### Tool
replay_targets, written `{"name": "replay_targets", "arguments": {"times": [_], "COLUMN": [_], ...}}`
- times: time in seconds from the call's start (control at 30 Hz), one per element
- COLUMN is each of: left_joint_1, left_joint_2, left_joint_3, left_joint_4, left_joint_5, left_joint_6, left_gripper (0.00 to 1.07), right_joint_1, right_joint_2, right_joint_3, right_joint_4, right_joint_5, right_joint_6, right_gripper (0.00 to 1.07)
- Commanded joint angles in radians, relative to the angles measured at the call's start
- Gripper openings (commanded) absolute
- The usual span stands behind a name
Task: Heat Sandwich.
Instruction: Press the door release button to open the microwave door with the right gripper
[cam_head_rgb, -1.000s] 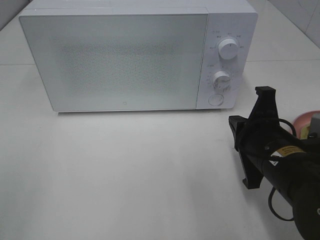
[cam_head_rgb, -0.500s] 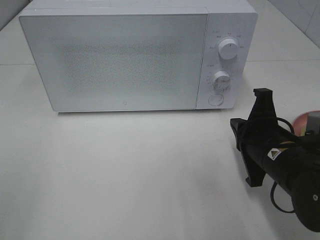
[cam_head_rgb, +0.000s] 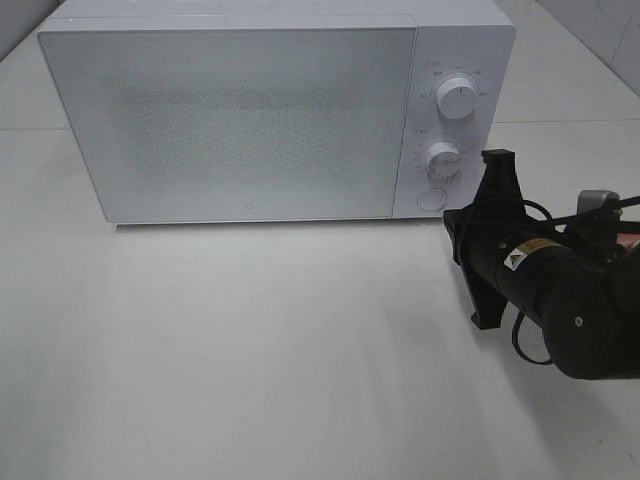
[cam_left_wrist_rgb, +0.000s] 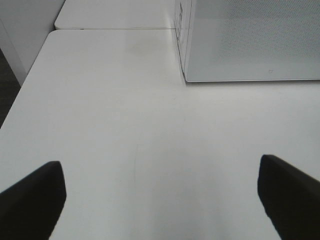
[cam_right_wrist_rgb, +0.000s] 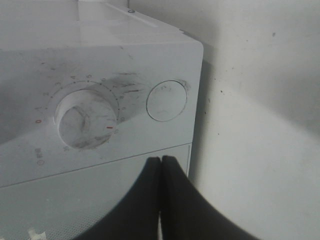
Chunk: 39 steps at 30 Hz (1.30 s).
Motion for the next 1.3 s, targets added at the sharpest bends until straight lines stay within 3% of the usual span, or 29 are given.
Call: {"name": "replay_targets", "arguments": {"times": [0.03, 0.23, 0.9, 1.3], "left_joint_1": [0.002, 0.002, 0.002, 0.002], "left_joint_2": [-0.026, -0.026, -0.026, -0.026], "left_joint_3": [0.002, 0.002, 0.002, 0.002], "left_joint_4": [-0.001, -0.001, -0.001, -0.001], "left_joint_5": [-0.003, -0.003, -0.003, -0.003], "left_joint_6": [0.0, 0.0, 0.0, 0.0], "left_gripper": [0.98, 0.98, 0.98, 0.98], "right_joint_1": [-0.028, -0.081, -0.14, -0.14], "right_joint_2": [0.023, 0.073, 0.197, 0.197], "right_joint_3": [-0.053, -0.141, -0.326, -0.389], "right_joint_4": [-0.04, -0.069, -0.081, -0.05], "right_joint_5": [0.039, 0.092, 0.161, -0.042], "right_joint_6": [0.007, 0.005, -0.027, -0.066], "right_gripper": [0.0, 0.0, 0.01, 0.01]}}
